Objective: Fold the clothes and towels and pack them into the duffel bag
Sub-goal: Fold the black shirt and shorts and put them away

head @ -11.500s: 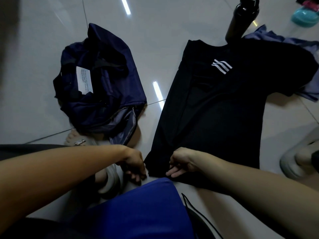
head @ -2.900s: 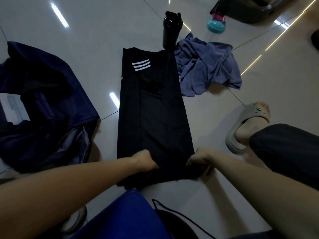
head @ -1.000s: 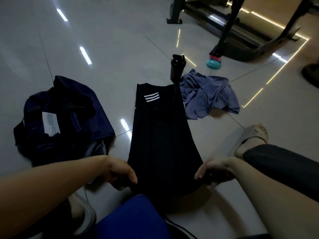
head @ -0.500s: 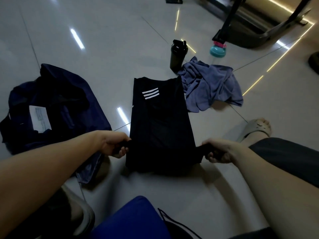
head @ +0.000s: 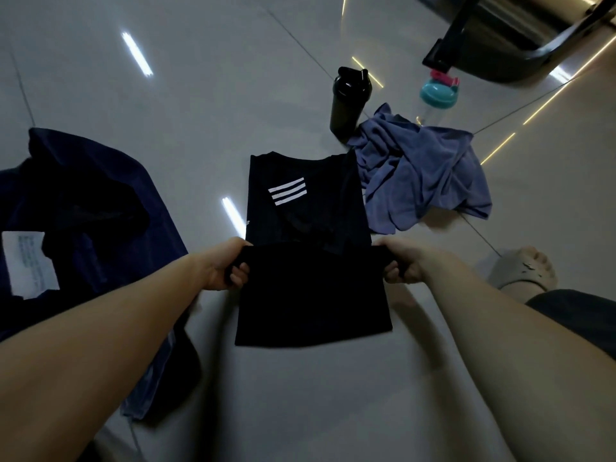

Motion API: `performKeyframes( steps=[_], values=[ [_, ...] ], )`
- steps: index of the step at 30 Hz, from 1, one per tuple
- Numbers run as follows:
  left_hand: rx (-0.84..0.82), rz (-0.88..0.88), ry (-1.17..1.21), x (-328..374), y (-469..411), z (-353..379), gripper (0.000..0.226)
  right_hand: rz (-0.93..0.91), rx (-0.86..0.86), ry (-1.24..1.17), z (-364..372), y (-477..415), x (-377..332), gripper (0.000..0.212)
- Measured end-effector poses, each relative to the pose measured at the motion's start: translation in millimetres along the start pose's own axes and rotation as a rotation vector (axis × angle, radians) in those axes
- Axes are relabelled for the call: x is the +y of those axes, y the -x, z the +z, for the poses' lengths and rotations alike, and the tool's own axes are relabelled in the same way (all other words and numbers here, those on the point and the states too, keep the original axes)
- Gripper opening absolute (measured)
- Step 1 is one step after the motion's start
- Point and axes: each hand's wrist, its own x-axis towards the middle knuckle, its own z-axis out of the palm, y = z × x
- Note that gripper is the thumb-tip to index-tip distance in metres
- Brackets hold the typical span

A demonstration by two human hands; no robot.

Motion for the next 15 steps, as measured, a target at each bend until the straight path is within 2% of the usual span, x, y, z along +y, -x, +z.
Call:
performKeyframes(
  steps=[3,5,7,9,12,13,15],
  values=[
    [0.059,0.016,0.062,7.1,-19.9,-9.6,0.029,0.029,0.034,0.031,-3.5,-20.9,-11.5,0.034],
    [0.079,0.03,0.067,7.8,-27.4,-18.4,0.049,0.032,0.086,-0.01,-6.7,-34.1,-11.6,0.035],
    [0.082,0.054,-0.047,7.5,-27.8,-23.2,0.059,0.003,0.12,-0.062,-10.7,-43.2,-4.8,0.047],
    [0.162,0.101,-0.224,5.9,-28.5,-23.4,0.047,-0.041,0.148,-0.049,-9.1,-42.5,2.5,0.054],
    [0.38,0.245,-0.432,2.9,-36.9,-21.2,0.03,-0.194,0.27,0.085,-5.8,-45.1,11.5,0.042],
    [0.406,0.294,-0.457,2.9,-37.6,-20.0,0.022,-0.254,0.332,0.145,-6.1,-48.5,12.6,0.044],
    [0.363,0.369,-0.445,3.6,-37.0,-20.6,0.019,-0.344,0.364,0.192,-6.0,-52.3,14.0,0.046]
  ],
)
